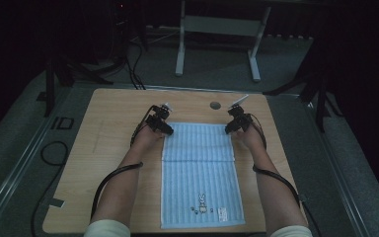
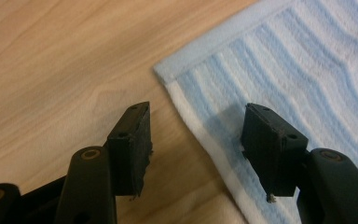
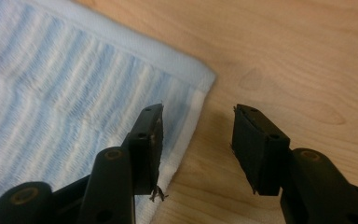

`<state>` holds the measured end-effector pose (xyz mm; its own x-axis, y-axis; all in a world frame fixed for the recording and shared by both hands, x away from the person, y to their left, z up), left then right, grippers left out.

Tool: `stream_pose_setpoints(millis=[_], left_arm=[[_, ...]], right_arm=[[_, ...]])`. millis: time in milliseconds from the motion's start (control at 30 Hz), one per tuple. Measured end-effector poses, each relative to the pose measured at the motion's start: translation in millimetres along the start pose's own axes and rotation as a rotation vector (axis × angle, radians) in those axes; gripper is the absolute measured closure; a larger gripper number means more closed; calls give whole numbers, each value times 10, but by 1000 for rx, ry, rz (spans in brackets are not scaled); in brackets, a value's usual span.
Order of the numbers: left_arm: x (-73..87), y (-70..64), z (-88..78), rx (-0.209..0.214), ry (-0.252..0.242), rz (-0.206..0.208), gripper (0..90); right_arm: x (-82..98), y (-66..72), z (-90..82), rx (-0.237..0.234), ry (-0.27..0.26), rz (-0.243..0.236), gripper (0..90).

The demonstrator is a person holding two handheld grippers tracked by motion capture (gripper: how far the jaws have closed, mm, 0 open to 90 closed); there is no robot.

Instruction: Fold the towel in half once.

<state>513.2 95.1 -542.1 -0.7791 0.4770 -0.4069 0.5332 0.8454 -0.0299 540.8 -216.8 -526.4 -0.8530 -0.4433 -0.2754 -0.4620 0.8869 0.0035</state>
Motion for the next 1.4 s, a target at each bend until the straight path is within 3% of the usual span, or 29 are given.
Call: stream_pose_setpoints(millis=[100, 200, 300, 367, 400, 467, 633, 667, 700, 733, 800, 1000, 1067, 1233, 1400], left_arm=[[-10, -28, 6, -3, -7, 12, 451], [-11, -49, 6, 2, -16, 23, 498], [-14, -99, 2, 28, -25, 49, 664], [-16, -116, 3, 48, -26, 58, 825], [-26, -134, 8, 66, -24, 50, 843], [-30, -125, -1, 74, -24, 41, 859], [-62, -102, -140, 112, -75, 22, 868], [-115, -94, -274, 113, -98, 31, 868], [-115, -94, -274, 113, -98, 31, 868], [-192, -92, -460, 96, -123, 51, 868], [-267, -78, -667, 93, -154, 59, 868], [-410, -3, -1241, 74, -263, 51, 867], [-420, 15, -1400, 86, -292, 46, 867], [-294, -51, -1643, 113, -338, 72, 866], [-28, -153, -1686, 177, -338, 104, 866]], right_arm=[[-2, 22, 48, -4, 24, -18, 571], [-24, 73, 49, -4, 28, -48, 660], [-39, 158, 44, -5, 41, -82, 827], [-42, 219, 46, 14, 45, -113, 870], [-45, 243, 47, 26, 49, -124, 877], [-56, 256, 39, 7, 58, -126, 882], [-91, 228, -92, 8, 16, -115, 887], [-129, 200, -230, 10, -12, -119, 887], [-146, 192, -290, 13, -26, -120, 887], [-171, 182, -378, 14, -49, -116, 887], [-222, 164, -563, 20, -87, -120, 887], [-328, 112, -1130, 57, -200, -121, 887], [-347, 87, -1323, 45, -249, -121, 887], [-263, 135, -1697, 17, -351, -154, 887], [-11, 230, -1743, 13, -357, -220, 887]])
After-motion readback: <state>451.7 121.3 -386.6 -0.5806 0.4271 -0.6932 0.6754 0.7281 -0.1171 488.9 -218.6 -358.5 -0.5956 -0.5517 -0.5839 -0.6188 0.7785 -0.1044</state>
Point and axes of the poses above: each handheld gripper's, and its own axes: z roughly forward along the jaws, x roughly out of its underside, y roughly to its left, the point moved 1 cm from there along z, roughly forward along the jaws, and after that the axes turned 4 degrees about y, right-handed, at the moved point
